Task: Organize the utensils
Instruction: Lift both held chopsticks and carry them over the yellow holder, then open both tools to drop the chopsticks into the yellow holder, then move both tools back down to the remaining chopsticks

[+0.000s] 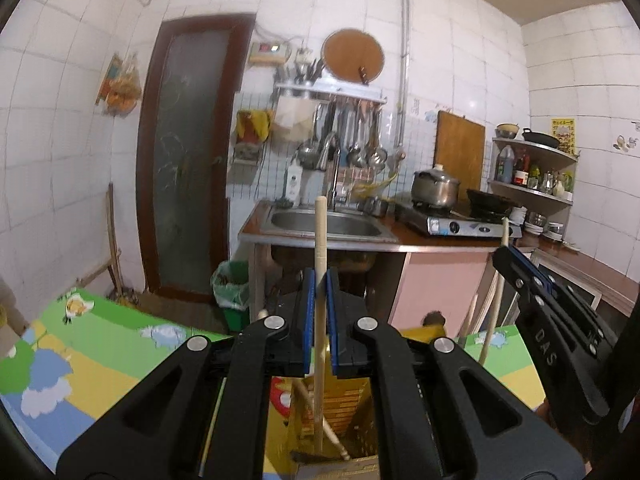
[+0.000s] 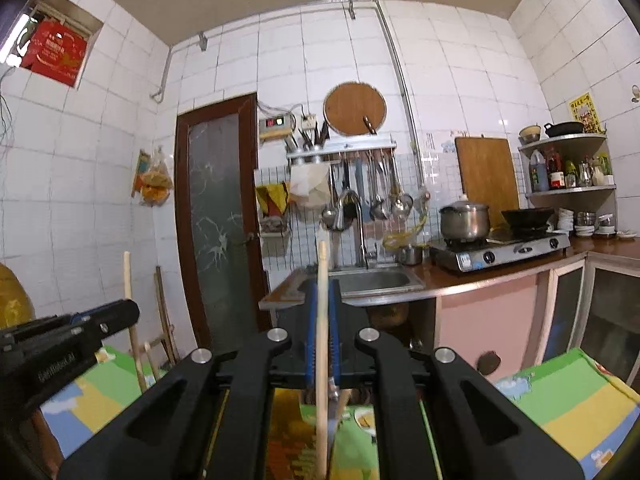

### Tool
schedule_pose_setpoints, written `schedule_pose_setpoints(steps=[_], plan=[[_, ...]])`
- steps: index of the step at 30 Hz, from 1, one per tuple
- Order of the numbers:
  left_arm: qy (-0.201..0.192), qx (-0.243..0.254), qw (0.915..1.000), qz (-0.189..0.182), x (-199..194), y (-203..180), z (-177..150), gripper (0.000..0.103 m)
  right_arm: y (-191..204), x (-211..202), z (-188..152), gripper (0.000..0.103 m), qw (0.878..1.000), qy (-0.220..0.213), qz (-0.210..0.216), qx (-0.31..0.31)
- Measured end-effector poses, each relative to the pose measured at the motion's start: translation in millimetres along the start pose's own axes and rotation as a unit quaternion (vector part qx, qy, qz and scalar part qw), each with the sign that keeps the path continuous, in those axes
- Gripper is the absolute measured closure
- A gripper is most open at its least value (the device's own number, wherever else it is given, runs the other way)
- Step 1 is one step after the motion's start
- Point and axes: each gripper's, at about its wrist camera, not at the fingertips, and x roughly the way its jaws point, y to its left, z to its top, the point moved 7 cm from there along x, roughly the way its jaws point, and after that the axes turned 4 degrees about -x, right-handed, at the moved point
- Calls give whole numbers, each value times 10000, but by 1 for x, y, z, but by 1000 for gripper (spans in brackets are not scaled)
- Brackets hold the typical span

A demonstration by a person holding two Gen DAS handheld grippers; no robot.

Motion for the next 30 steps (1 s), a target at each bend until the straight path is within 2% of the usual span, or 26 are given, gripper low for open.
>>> schedule_pose_setpoints(steps=[6,8,9,10,11,12,15,18,24,30], plan=[[395,-262,9989,72,-7,17,-8,97,1,-4,-10,96,9985,538,21,-73],[578,-335,9977,64,-16,21,-6,79,1,-8,-6,94,9975,694,-87,-134],[611,-347,9975,82,-19,22,-4,58,1,-12,-3,90,9969,760,-159,-152],[567,-375,9976,125,-29,25,0,43,0,-16,0,68,9965,789,-221,-150],[522,-378,9978,143,-36,25,4,38,-1,-22,5,35,9964,786,-286,-105],[498,-356,9980,160,-43,25,7,32,-3,-29,9,29,9965,745,-378,-47],[527,-326,9979,201,-69,31,14,19,-3,-50,20,28,9958,770,-493,-40],[562,-394,9973,254,-94,42,15,9,1,-70,16,28,9922,1112,-546,-143],[818,-402,9948,450,-130,64,-12,5,18,-112,-21,28,9817,1810,-497,-323],[1384,-316,9878,644,-145,83,-72,5,32,-143,-77,28,9692,2402,-441,-330]])
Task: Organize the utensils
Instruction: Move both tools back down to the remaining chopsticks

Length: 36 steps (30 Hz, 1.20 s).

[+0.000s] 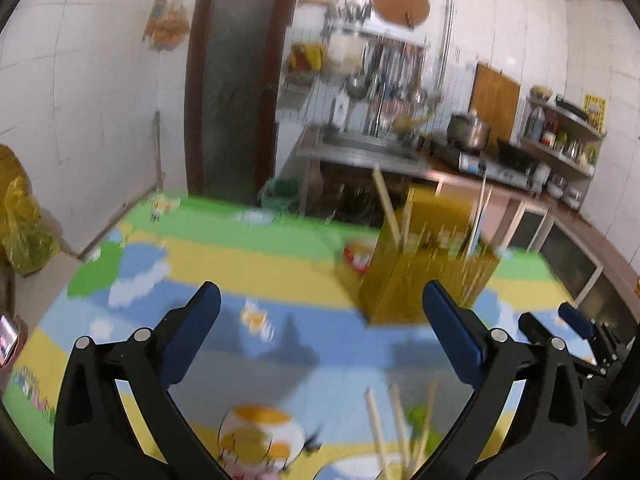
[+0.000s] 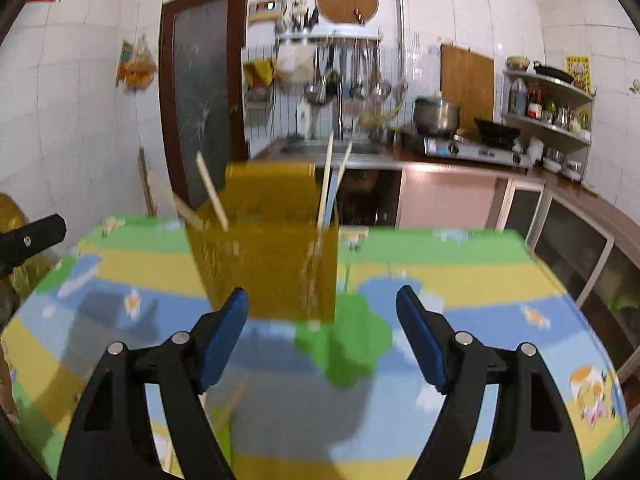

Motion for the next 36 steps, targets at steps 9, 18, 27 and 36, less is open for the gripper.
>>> schedule_pose_setpoints(steps=[9,18,27,36], plan=[[826,-49,9961,290,31,34,-78,5,4,12,-62,28,9974,664,29,267],[1345,14,9900,430,57,43,-112,5,13,31,-77,28,9940,1059,-13,288],[1717,56,9837,531,75,49,-128,5,24,46,-83,29,9885,1409,141,521],[1780,169,9823,567,77,46,-133,5,56,64,-83,53,9821,1767,414,510]])
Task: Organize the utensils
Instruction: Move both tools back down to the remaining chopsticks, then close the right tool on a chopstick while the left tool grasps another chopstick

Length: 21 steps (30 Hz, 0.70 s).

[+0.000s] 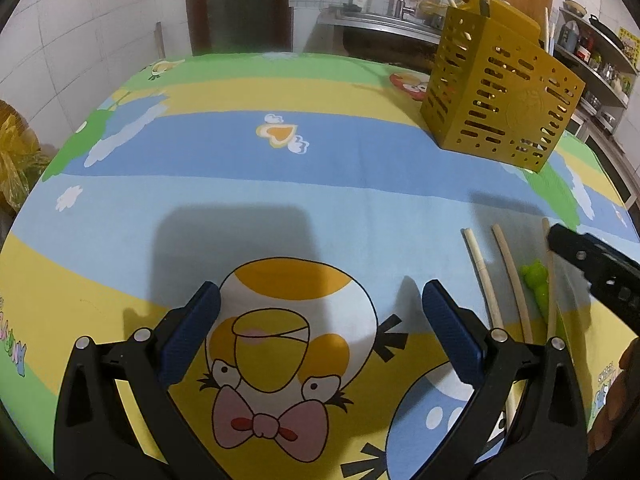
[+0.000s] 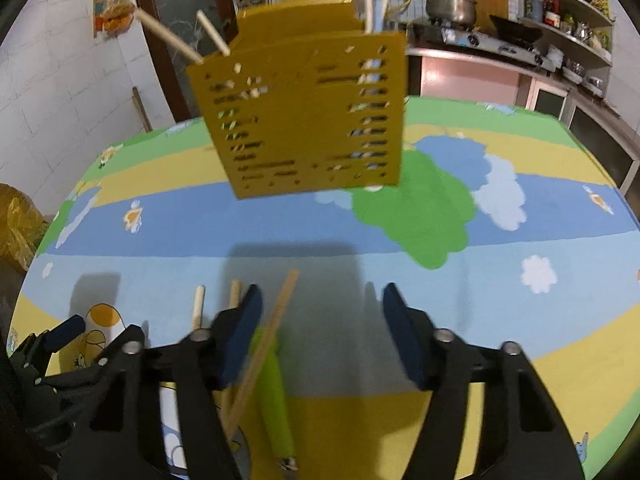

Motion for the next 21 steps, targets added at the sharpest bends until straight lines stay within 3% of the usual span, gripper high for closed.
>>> schedule_pose_setpoints(steps=[6,11,16,21], plan=[[25,-1,10000,40,1,0,0,5,11,18,-2,88,9978,408,442,273],[144,-156,9997,-109,-2,-5,4,5,5,16,-1,97,9955,411,707,489],[78,-75,9998,-189,-11,-25,7,6,-12,6,0,97,9939,398,841,599],[203,30,9996,-206,-8,-50,1,6,-38,0,-2,97,9952,471,671,535]])
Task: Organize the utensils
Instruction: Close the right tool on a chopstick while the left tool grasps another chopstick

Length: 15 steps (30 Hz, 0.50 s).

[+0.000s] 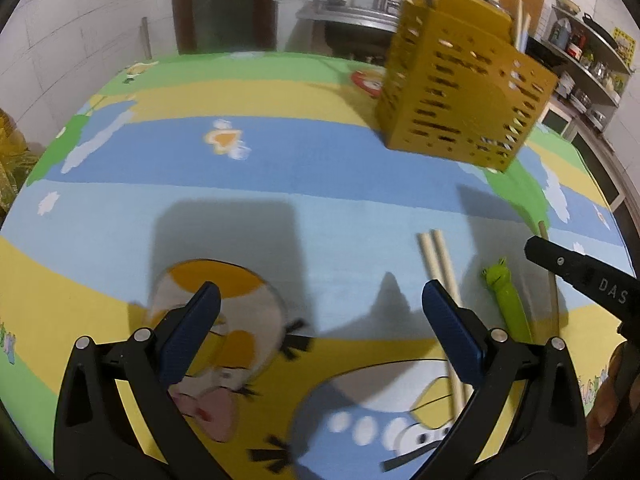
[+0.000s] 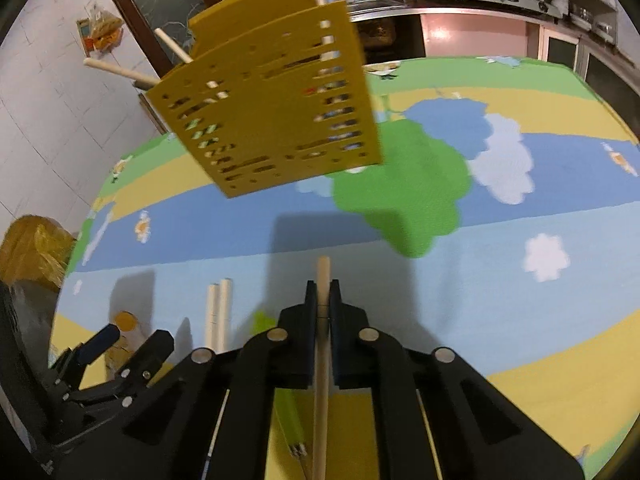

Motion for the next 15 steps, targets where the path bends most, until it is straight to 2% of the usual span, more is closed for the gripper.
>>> schedule_pose_setpoints(steps=[8,15], plan=[[59,252,9995,178,10,-19,-6,6,-41,-2,-8,97,9998,104,-160,87],[59,91,9996,271,15,-10,-4,7,-49,-5,-11,97,9998,43,-188,-2]])
